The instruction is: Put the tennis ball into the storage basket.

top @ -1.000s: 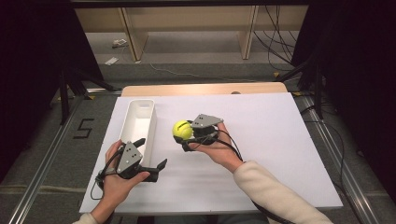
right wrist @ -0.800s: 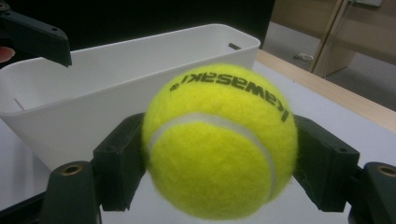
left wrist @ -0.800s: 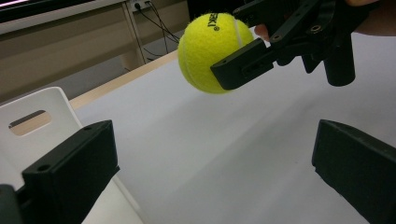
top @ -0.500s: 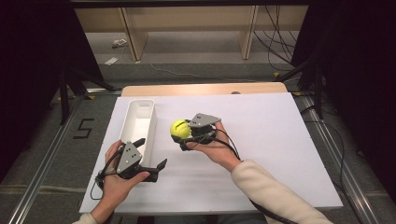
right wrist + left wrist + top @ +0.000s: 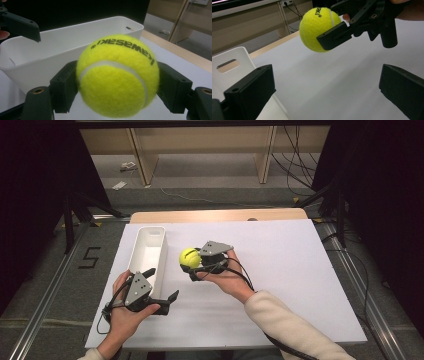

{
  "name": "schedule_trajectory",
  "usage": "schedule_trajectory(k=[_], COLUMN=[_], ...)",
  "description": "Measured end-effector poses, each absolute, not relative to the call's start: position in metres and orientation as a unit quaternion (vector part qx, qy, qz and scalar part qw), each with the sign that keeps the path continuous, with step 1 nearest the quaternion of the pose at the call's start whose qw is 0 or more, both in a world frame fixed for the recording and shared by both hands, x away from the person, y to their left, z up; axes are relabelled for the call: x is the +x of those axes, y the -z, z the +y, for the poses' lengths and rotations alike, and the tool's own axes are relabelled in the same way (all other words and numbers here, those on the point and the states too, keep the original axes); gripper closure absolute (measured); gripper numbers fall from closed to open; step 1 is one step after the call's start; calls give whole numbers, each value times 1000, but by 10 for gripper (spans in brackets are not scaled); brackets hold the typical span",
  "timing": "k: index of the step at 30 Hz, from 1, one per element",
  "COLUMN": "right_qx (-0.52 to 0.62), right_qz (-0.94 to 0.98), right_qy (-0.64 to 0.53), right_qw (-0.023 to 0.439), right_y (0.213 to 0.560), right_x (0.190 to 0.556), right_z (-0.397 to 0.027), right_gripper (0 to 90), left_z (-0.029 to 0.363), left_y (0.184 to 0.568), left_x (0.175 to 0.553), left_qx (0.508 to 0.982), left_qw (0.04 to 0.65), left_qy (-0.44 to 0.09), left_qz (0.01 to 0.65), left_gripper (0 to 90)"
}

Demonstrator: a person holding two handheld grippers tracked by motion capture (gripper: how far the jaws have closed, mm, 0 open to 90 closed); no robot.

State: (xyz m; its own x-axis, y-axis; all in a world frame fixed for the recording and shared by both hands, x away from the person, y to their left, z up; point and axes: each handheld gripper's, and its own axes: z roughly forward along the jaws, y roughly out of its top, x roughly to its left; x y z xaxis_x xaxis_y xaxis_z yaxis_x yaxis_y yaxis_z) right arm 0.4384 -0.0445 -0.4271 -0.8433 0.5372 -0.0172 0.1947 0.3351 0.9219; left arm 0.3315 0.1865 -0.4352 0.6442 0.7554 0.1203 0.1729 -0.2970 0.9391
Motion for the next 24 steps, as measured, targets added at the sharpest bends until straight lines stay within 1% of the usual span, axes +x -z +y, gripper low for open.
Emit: schedule_trajectory(k=[24], right_qx=[229], right_qz=[800], right_qy=[-532], right_qw=[160], right_y=[427], right_x=[440], right_z=[-38], right_gripper=[261], left_z=[186], left_y=[435], left_x=[331], left_qx=[752], left_qw=[507], left_qy=[-288], left_qz=[308], left_gripper=[0])
